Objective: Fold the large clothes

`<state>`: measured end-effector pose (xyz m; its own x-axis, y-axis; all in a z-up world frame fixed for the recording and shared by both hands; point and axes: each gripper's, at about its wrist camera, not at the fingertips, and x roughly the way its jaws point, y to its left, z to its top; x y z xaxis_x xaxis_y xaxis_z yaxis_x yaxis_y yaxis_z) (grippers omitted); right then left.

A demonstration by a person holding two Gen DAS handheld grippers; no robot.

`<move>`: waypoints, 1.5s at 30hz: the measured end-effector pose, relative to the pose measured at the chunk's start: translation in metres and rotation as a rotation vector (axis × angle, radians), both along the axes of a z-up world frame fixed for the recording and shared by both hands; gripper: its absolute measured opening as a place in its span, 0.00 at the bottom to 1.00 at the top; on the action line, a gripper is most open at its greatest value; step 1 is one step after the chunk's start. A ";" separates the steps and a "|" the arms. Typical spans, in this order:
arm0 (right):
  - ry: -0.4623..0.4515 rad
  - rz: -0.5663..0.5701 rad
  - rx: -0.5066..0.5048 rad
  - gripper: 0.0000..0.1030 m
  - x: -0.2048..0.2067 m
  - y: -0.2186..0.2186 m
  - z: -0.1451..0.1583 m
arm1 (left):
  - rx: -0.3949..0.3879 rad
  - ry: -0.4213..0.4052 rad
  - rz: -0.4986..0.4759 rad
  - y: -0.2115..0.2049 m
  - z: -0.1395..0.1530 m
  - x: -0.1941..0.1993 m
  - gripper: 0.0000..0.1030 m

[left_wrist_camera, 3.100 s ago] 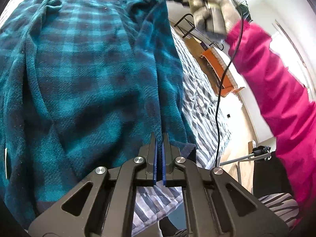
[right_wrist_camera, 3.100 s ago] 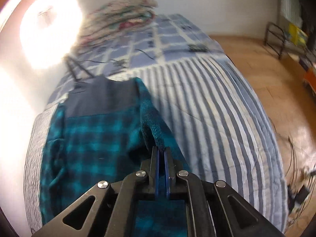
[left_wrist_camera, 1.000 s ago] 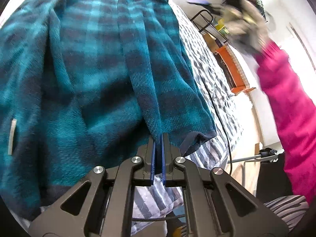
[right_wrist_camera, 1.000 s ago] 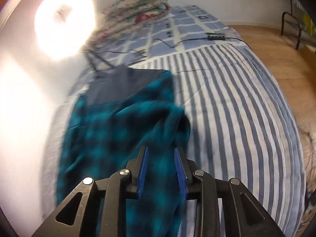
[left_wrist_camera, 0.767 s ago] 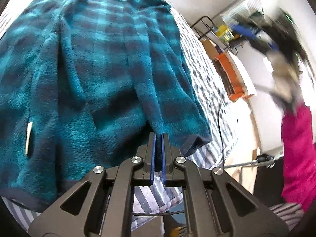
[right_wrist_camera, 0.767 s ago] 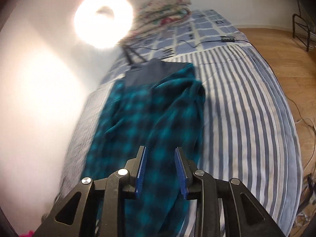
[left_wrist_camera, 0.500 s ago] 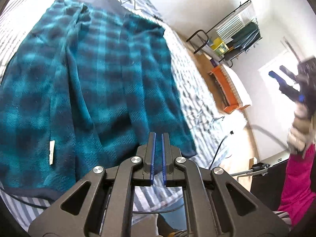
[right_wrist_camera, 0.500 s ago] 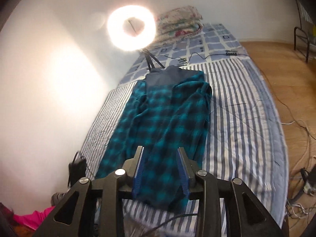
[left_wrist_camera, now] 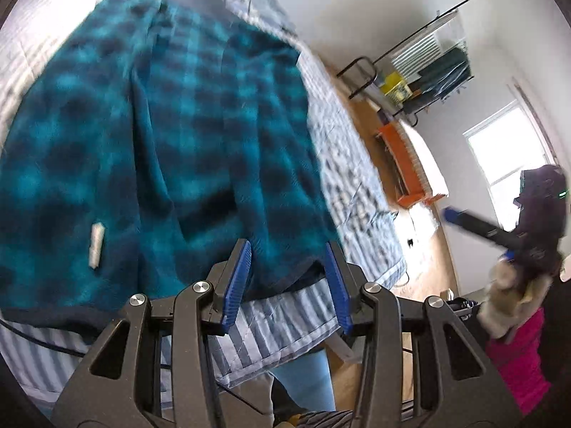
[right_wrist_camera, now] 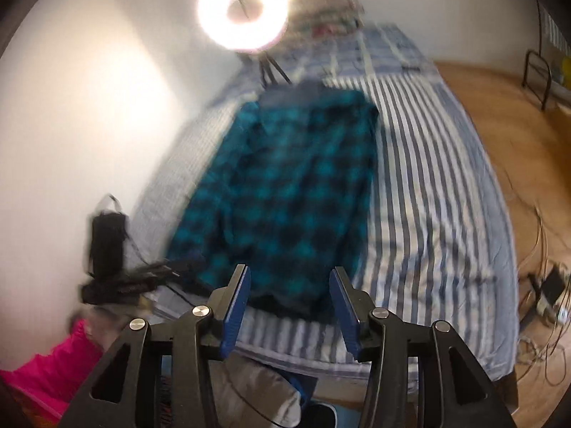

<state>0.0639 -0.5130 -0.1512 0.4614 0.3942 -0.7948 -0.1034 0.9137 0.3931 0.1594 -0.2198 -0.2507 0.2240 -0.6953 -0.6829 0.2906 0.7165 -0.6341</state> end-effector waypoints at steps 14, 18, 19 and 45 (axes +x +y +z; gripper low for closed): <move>0.218 -0.063 0.257 0.49 0.034 -0.002 -0.151 | 0.061 0.111 -0.005 -0.021 -0.065 0.004 0.16; 0.212 -0.050 0.293 0.47 0.036 -0.002 -0.155 | 0.071 0.098 -0.014 -0.026 -0.066 0.004 0.05; 0.208 -0.045 0.306 0.34 0.037 -0.003 -0.155 | 0.074 0.093 -0.015 -0.026 -0.065 0.003 0.03; 0.079 0.006 0.191 0.29 0.029 -0.025 -0.121 | 0.197 -0.078 -0.072 -0.054 -0.030 -0.017 0.01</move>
<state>0.0925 -0.5381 -0.2724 0.3974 0.5441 -0.7389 -0.0702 0.8209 0.5667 0.1424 -0.2740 -0.2809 0.2364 -0.5659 -0.7899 0.3879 0.8003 -0.4573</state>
